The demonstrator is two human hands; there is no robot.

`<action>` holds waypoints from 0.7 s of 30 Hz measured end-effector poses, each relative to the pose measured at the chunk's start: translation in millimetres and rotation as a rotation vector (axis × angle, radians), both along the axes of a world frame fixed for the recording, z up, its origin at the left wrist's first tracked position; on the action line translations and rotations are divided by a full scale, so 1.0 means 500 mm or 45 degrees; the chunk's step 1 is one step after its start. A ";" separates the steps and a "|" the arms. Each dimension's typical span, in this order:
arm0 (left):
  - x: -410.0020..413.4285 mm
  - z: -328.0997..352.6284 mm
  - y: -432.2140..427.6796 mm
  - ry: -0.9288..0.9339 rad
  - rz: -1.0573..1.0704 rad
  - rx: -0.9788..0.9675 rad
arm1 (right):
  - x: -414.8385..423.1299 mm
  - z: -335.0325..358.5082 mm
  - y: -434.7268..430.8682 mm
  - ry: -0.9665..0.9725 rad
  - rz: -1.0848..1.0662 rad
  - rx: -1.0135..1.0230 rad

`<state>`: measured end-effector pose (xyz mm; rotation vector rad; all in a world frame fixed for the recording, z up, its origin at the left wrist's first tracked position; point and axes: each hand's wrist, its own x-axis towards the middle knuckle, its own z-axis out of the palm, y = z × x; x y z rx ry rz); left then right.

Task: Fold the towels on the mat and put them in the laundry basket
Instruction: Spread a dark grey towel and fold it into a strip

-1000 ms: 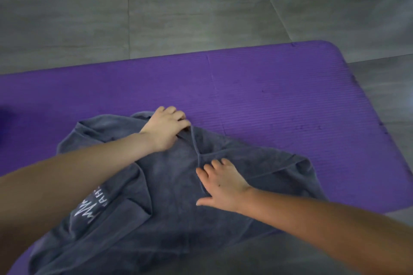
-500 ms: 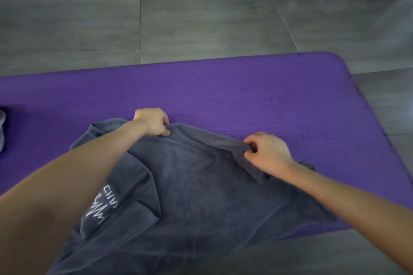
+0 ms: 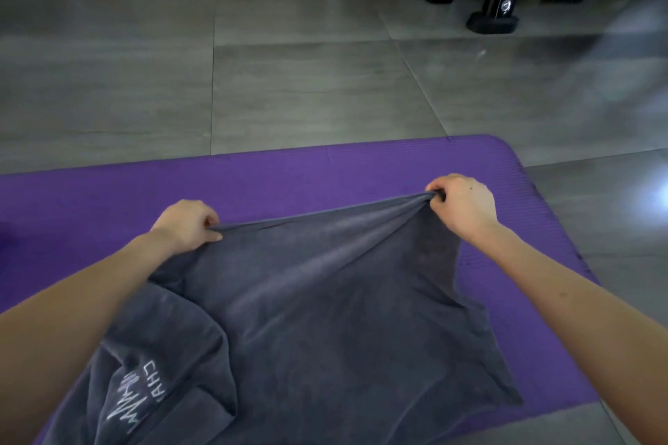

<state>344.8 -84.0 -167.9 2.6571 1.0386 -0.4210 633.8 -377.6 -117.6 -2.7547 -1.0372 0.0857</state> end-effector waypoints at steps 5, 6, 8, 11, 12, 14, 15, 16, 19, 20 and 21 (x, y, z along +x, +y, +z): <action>0.021 0.072 0.051 -0.198 0.215 0.099 | 0.056 0.039 0.062 -0.125 0.000 0.051; 0.037 0.100 0.066 -0.269 0.255 0.110 | 0.072 0.059 0.078 -0.171 -0.013 0.090; 0.074 0.169 0.097 -0.420 0.279 0.185 | 0.108 0.114 0.107 -0.277 -0.036 0.205; 0.120 0.296 0.128 -0.657 0.248 0.321 | 0.153 0.217 0.127 -0.447 -0.054 0.437; 0.128 0.336 0.132 -0.735 0.238 0.358 | 0.162 0.250 0.126 -0.513 -0.037 0.521; 0.131 0.401 0.129 -0.845 0.216 0.430 | 0.167 0.309 0.111 -0.620 0.024 0.654; 0.128 0.421 0.123 -0.871 0.195 0.461 | 0.164 0.329 0.096 -0.651 0.057 0.695; 0.121 0.434 0.112 -0.875 0.166 0.479 | 0.159 0.341 0.077 -0.669 0.092 0.716; 0.083 0.431 0.059 -0.755 -0.019 0.425 | 0.135 0.322 -0.005 -0.678 0.129 0.708; 0.068 0.419 0.036 -0.675 -0.115 0.391 | 0.127 0.301 -0.040 -0.673 0.156 0.677; 0.053 0.405 0.012 -0.580 -0.208 0.360 | 0.116 0.273 -0.075 -0.656 0.201 0.614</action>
